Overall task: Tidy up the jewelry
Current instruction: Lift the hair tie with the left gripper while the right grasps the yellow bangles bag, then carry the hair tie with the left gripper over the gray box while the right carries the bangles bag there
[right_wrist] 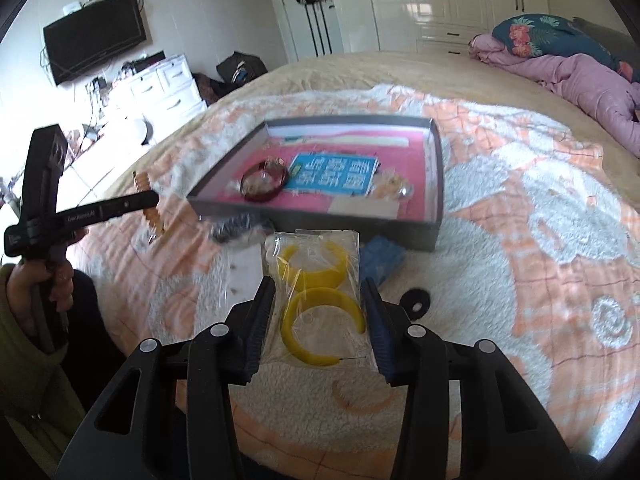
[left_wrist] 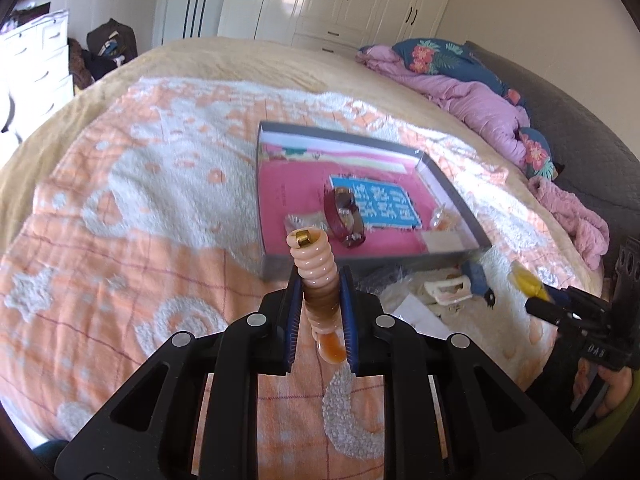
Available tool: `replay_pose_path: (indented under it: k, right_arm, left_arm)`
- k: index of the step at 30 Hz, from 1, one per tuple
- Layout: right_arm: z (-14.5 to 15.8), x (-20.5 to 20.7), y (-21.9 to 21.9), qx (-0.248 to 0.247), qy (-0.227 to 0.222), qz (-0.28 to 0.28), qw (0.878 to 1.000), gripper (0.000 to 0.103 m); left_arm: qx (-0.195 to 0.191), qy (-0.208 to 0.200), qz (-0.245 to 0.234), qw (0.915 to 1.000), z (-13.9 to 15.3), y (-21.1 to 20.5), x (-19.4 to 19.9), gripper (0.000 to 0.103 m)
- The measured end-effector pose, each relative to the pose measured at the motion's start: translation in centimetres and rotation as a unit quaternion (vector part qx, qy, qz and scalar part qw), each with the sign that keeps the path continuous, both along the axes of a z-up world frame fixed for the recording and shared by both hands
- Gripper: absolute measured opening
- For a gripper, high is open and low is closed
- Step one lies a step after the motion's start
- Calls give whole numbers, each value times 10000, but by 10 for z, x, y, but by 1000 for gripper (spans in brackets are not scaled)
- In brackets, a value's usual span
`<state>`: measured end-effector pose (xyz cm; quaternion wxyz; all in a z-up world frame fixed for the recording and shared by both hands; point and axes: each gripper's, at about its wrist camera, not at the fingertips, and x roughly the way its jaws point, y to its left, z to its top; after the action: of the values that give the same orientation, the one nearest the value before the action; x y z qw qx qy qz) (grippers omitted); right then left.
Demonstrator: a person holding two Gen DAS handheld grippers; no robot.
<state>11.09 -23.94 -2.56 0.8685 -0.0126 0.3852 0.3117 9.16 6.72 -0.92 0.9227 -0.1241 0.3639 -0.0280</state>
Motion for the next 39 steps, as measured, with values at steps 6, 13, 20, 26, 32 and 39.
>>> replay_pose_path:
  k: [6, 13, 20, 26, 32, 39]
  right_arm:
    - [14, 11, -6, 86, -176, -142, 9997, 42]
    - [23, 24, 1, 144, -321, -132, 9993, 42]
    - [31, 44, 16, 252, -433, -58, 9987, 42]
    - [33, 61, 28, 292, -503, -4, 9983, 42]
    - [29, 78, 34, 261, -434, 4, 9987, 42]
    - [13, 100, 42, 78, -327, -53, 9994, 42]
  left_arm:
    - [47, -96, 12, 9999, 9, 2, 6, 11]
    - [132, -228, -9, 9997, 20, 1, 19, 11]
    - [241, -298, -59, 9992, 26, -5, 39, 11]
    - [312, -272, -124, 9991, 24, -11, 55, 11]
    - [410, -160, -163, 9989, 15, -15, 69, 11]
    - [453, 28, -174, 9988, 0, -14, 85, 11]
